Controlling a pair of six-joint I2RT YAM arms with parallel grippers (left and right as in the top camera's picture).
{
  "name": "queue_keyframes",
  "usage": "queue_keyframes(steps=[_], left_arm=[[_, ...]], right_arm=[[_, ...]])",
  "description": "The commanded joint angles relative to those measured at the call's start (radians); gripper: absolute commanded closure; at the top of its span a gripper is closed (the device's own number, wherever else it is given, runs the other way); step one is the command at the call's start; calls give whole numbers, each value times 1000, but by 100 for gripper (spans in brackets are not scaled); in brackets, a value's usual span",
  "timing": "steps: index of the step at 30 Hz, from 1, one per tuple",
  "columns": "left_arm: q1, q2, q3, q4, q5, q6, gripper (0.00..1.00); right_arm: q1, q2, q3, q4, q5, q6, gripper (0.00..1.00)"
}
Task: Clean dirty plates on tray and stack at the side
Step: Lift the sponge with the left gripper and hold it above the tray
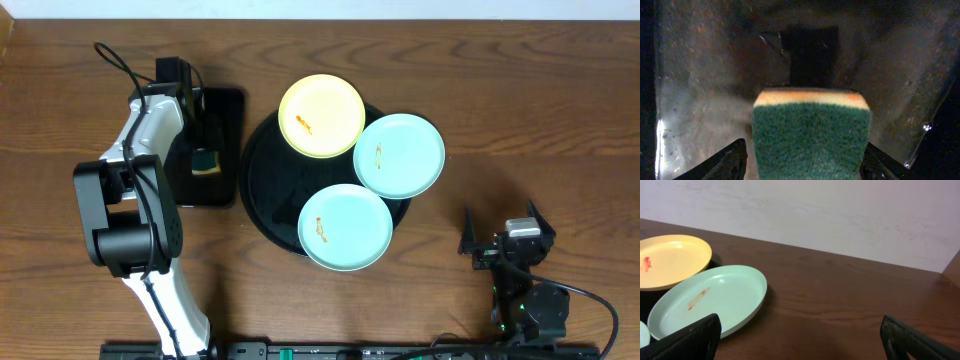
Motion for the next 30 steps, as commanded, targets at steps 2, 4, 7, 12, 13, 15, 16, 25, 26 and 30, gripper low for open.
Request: queue_keyframes(steps=[2,4,7,12,13,15,16,25,26,30], left_arm=[[3,-5,20,29,-12,2,30],[3,2,5,61,-12,-2,30],[3,24,-16,92,-12,-12,30],[3,27,-19,116,-12,-13,52],[3,27,-19,116,-12,-13,53],[3,27,-19,108,-8,-13,43],[2,27,-19,100,7,-13,39],[2,28,-19,56,15,-14,38],[2,28,-23,60,14,-26,38],[2,28,-93,139,14,-28,38]], right_arm=[[-11,-5,-1,-5,10,-8,1],[-11,-5,-1,-5,10,-8,1],[-11,-5,-1,-4,10,-8,1],[-11,-5,-1,-5,10,-8,1],[-11,-5,-1,-5,10,-8,1],[-11,-5,-1,-5,10,-8,1],[-11,-5,-1,-5,10,-8,1],[-11,-5,-1,-4,10,-8,1],[-11,-5,-1,-5,10,-8,1],[-11,-5,-1,-5,10,-8,1]])
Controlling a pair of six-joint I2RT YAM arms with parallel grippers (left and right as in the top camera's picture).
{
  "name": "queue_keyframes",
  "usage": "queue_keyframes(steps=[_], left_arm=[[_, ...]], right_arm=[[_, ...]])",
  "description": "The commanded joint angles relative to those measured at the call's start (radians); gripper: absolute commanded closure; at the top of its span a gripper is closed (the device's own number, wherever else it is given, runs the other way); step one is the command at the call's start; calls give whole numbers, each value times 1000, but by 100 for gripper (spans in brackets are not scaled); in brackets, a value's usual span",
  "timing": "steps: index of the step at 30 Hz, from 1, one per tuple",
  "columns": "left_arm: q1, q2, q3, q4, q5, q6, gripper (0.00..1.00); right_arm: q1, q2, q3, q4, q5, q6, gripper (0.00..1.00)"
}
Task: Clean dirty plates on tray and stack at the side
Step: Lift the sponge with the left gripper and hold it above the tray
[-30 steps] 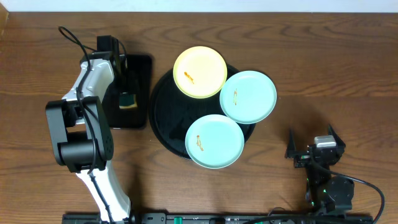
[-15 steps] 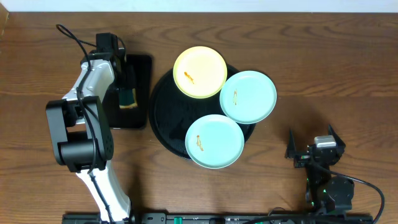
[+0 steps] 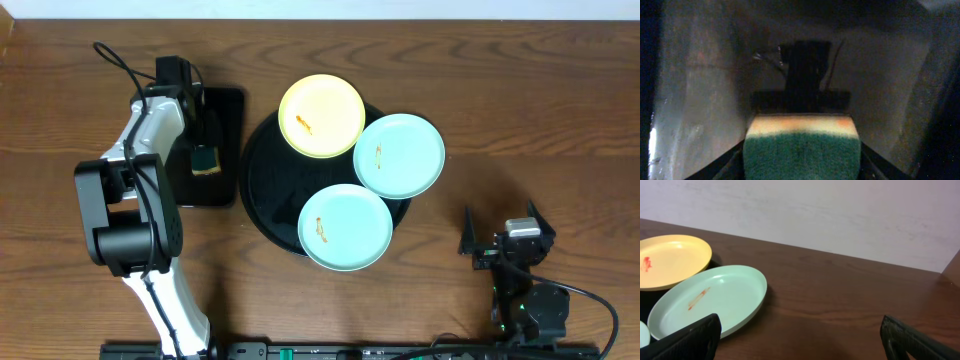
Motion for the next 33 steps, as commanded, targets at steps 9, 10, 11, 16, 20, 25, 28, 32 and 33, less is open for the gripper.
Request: queue_keyframes(steps=[9,10,11,16,20,25,28,32,33], left_arm=[[5,-59,-55,67,6,-14,57],[5,-79,-55,67,6,-15,62],[5,-104,-55,67,6,-15,69],[5,-170,-55,56,6,6,93],[5,-166,-57,34,6,15,92],[6,-161,-64,32,6,15,92],[7,-159,-64,40,6,14,90],[7,-159,-64,54,6,14,89],[7,-159,-64,56,6,14,89]], right_arm=[[-11,-5,-1,-4,10,-8,1],[-11,-5,-1,-5,10,-8,1],[-11,-5,-1,-4,10,-8,1],[-11,-5,-1,-5,10,-8,1],[-11,-5,-1,-4,10,-8,1],[-11,-5,-1,-5,10,-8,1],[-11,-5,-1,-5,10,-8,1],[-11,-5,-1,-5,10,-8,1],[-11,-5,-1,-5,10,-8,1]])
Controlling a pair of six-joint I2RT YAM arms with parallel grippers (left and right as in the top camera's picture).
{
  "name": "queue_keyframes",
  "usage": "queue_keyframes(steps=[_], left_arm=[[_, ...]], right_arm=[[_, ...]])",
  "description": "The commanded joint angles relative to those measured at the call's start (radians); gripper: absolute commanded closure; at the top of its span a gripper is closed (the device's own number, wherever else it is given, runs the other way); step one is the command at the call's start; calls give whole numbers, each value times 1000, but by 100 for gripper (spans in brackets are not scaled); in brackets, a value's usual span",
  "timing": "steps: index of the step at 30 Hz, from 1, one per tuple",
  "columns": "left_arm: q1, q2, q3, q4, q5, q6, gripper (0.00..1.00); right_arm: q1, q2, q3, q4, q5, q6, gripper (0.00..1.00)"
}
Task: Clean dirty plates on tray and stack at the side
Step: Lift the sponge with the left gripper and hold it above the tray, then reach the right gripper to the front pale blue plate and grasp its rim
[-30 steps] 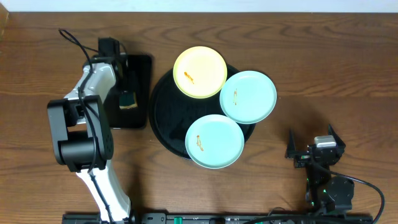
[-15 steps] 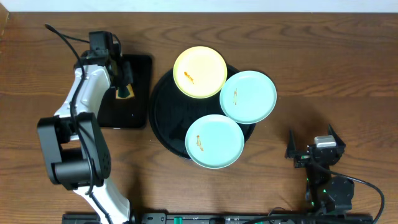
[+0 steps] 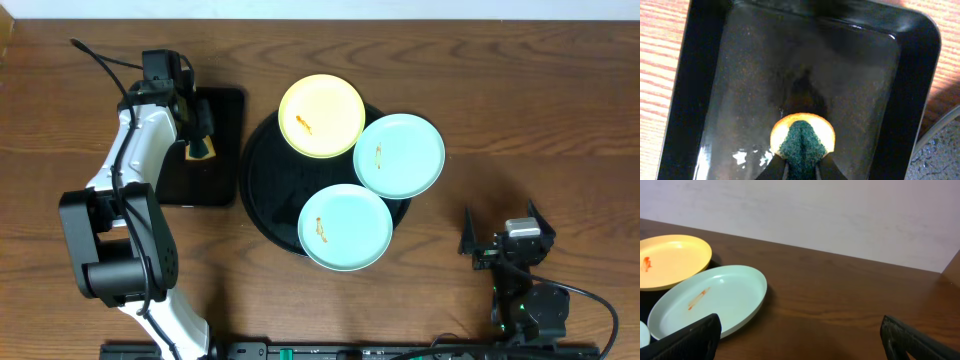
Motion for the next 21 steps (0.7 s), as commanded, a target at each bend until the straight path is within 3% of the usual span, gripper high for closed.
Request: queue_keyframes(steps=[1,7,11,15,19,21], left_arm=[[6,9,-4,6,6,19,89],[6,9,-4,5,6,19,89],[6,9,-4,12,6,19,89],[6,1,-3,25,6,20,89],[6,-39,-3,33,6,28,89],[6,-78,-3,37,6,31,89]], right_arm=[[-11,-5,-1,-4,10,-7,1],[-11,-5,-1,0,-43,-7,1],[-11,-5,15,12,-193,20,1],[-11,35,148,-92,-182,158,1],[-11,216,389,-250,-182,193,1],[-11,403,600,-426,-176,192,1]])
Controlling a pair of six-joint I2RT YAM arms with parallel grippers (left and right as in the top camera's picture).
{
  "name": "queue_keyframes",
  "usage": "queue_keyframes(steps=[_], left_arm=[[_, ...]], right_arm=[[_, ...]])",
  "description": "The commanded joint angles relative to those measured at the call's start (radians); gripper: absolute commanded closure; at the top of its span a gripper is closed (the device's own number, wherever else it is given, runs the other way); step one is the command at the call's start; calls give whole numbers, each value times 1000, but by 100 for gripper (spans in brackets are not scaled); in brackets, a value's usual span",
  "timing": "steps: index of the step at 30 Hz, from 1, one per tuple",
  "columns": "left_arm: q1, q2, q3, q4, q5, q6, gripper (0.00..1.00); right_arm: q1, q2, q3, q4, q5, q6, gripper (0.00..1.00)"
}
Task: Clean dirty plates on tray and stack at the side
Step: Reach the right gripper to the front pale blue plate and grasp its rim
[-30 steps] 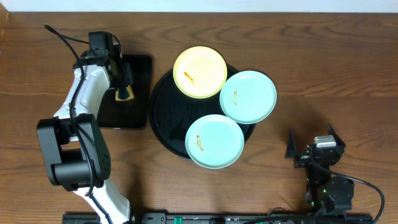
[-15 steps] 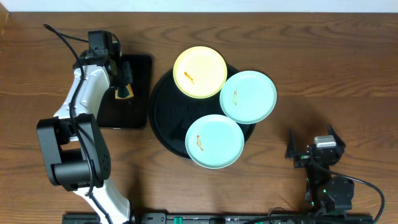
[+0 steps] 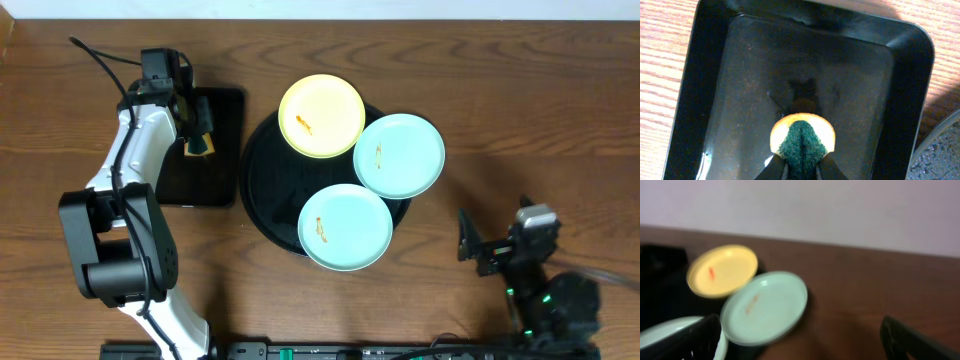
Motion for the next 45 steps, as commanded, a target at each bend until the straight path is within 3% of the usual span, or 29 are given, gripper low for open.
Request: queue_keyframes(steps=[1,6,8,12,13,14,16,20,26,30,38,45], left_arm=[[5,-91,-2,7,6,13,89],[5,-143,-2,-6,6,13,89],[5,-146,-2,-7,6,13,89],[5,-146,-2,-18,6,13,89],[5,-146,-2,-23,6,13,89],[5,-146,-2,-27,6,13,89],[5,-146,-2,-36,6,2,89],[5,-146,-2,-36,6,-2,89],[5,-146,-3,-33,6,-2,89],[5,-146,-3,-48,6,-2,89],[5,-146,-3,-52,5,-2,88],[5,-145,-3,-52,5,-2,88]], right_arm=[[-11,257,299,-211,-8,44,1],[-9,733,822,-721,-53,38,1],[-9,856,956,-800,-86,59,1],[-8,1040,1138,-966,-330,83,1],[-8,1064,1144,-968,-367,95,22],[-4,1092,1143,-975,-381,157,41],[32,1128,1119,-979,-332,254,51],[180,1145,1016,-962,-113,409,51],[399,1145,806,-821,60,579,51],[468,1145,664,-690,68,675,53],[544,1145,459,-407,67,723,61],[554,1149,383,-304,64,749,63]])
